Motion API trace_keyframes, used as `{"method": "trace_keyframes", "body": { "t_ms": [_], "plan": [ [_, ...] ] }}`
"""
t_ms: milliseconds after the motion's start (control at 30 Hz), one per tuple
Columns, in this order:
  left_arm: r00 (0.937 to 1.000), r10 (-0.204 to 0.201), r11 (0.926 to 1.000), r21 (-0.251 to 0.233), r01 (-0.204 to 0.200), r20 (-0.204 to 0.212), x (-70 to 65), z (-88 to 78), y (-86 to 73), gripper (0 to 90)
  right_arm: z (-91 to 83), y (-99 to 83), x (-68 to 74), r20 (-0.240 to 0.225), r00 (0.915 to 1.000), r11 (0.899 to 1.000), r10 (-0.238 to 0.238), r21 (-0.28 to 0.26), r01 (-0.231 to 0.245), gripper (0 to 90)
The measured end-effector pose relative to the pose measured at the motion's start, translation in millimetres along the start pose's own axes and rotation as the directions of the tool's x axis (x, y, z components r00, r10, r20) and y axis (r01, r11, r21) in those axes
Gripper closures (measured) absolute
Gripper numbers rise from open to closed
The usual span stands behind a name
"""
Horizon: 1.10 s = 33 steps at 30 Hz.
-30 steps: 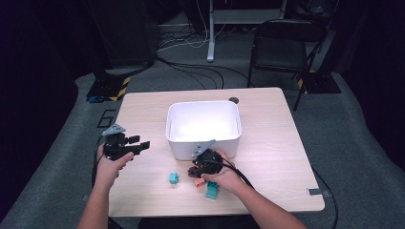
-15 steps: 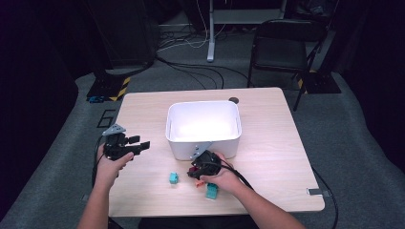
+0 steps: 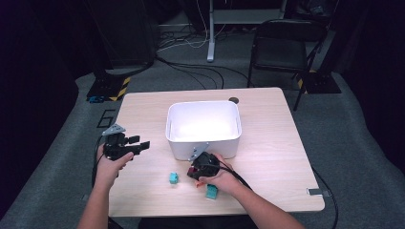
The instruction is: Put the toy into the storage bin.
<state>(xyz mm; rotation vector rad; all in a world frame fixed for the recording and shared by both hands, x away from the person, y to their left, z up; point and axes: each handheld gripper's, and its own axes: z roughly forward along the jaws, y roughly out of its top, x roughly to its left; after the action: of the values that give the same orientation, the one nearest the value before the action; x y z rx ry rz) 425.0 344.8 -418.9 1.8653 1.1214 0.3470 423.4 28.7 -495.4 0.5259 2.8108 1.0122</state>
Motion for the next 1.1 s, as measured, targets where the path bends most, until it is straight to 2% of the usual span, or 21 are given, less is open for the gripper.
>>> {"method": "trace_keyframes", "body": {
  "t_ms": [467, 700, 1100],
  "plan": [
    [1.0000, 0.001, 1.0000, 0.004, -0.001, 0.001, 0.0, 0.5, -0.2, 38.8, -2.5, 2.5, 0.0, 0.003, 1.0000, 1.000, 0.005, -0.020, -0.005, 58.5],
    [1.0000, -0.002, 1.0000, 0.005, 0.002, -0.001, 1.3, 1.1, -0.9, 38.8, -9.4, 4.8, -0.1, -0.009, 0.9996, 0.999, 0.026, -0.040, -0.026, 58.5],
    [1.0000, -0.003, 1.0000, -0.001, 0.003, -0.005, 1.2, 0.7, -0.9, 38.8, -27.6, 15.9, 5.5, -0.024, 0.9997, 0.998, -0.010, -0.061, 0.008, 58.5]
  ]
}}
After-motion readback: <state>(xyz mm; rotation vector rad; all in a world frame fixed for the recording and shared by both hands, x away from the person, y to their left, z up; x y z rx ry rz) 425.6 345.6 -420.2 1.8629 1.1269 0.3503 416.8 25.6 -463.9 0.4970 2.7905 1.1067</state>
